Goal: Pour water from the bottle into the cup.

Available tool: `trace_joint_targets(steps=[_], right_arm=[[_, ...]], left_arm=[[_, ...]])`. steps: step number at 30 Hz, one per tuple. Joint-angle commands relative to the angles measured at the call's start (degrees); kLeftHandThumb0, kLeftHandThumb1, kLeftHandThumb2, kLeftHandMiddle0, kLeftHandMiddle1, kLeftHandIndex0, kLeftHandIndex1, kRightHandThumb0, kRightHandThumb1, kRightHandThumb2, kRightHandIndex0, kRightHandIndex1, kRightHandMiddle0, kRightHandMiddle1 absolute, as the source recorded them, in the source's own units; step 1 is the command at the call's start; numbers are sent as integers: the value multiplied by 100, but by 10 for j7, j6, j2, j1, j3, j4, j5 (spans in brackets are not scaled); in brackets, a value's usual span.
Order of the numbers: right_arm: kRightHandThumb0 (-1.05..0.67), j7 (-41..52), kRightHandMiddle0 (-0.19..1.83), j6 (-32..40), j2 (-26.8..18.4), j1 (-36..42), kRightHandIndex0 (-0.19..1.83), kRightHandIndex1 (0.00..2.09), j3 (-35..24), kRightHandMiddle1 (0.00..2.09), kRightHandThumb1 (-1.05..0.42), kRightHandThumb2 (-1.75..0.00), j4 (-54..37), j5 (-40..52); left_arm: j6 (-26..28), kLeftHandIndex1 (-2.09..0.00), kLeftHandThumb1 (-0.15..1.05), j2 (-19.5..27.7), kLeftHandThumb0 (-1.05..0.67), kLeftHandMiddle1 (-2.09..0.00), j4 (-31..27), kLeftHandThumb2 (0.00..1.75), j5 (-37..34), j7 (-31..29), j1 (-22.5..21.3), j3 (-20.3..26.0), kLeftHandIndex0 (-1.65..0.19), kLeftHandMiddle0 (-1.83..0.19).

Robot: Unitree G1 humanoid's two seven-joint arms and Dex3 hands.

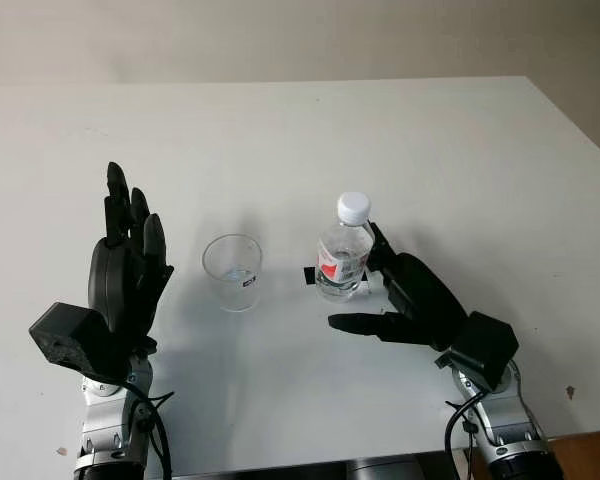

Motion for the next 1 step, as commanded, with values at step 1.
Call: trace_joint_targets(steps=[1], right_arm=[[-90,-12,-19,-3,5,12,-19,0,-2,0,-91,-6,-7,-2]], left_arm=[[0,0,105,1,-95,0,0,53,2,0,-7,-2,19,17]])
